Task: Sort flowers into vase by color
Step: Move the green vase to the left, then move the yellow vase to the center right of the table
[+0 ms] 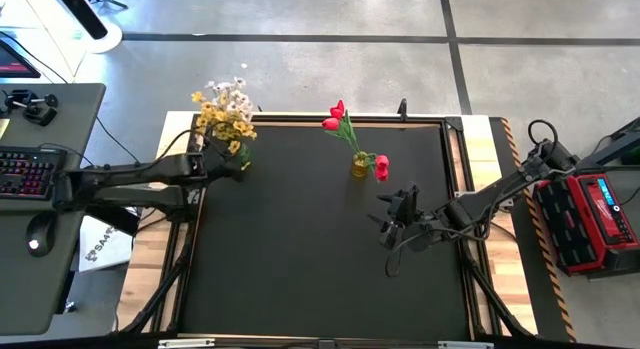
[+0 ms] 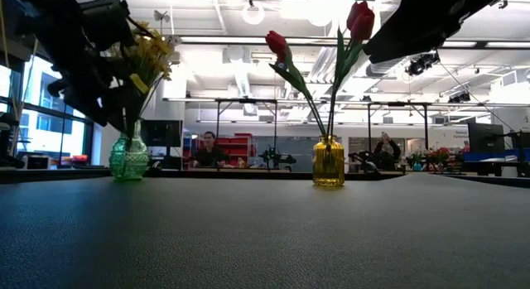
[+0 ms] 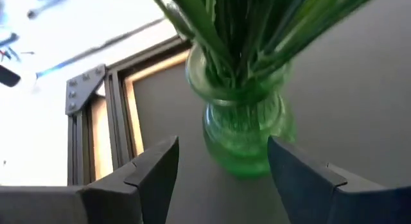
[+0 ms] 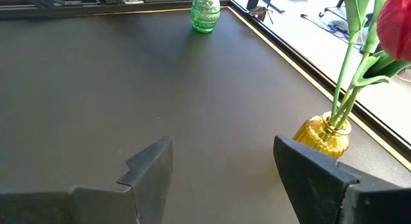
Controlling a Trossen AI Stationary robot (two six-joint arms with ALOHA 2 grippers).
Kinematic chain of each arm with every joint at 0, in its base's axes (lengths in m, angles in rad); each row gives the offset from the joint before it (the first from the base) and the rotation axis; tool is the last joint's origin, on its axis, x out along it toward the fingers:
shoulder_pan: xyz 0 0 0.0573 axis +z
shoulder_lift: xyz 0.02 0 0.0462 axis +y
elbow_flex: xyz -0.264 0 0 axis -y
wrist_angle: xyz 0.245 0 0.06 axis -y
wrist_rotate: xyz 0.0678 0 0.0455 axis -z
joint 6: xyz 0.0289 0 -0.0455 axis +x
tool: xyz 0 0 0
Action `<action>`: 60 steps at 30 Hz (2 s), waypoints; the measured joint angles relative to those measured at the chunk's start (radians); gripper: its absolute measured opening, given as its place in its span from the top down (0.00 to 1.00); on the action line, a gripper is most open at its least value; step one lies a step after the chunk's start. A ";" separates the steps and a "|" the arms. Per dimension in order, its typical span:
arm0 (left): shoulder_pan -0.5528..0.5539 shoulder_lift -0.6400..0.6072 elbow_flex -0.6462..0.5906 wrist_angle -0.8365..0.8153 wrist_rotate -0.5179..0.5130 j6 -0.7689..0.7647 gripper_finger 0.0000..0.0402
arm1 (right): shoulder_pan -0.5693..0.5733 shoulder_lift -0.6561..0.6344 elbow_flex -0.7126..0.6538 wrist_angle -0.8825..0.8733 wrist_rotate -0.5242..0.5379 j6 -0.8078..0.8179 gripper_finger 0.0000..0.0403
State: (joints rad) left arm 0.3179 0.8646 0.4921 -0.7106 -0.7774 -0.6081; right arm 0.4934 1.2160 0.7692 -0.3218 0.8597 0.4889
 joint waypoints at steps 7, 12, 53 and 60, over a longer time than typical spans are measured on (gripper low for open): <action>-0.038 0.000 0.129 -0.225 0.130 -0.139 0.44 | 0.000 0.000 0.000 0.000 0.000 0.000 0.37; -0.088 0.001 0.229 -0.382 0.195 -0.209 0.44 | -0.003 0.000 0.000 -0.002 -0.059 0.000 0.37; -1.011 0.510 0.306 0.148 -0.297 -0.408 0.44 | -0.690 0.096 -0.170 0.158 -0.562 -0.368 0.46; -0.965 0.668 0.306 0.175 -0.236 -0.472 0.44 | -0.787 0.096 -0.167 0.169 -0.663 -0.576 0.22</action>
State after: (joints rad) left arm -0.6472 1.5328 0.7982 -0.5356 -1.0138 -1.0802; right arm -0.2933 1.3125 0.6023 -0.1525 0.1962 -0.0868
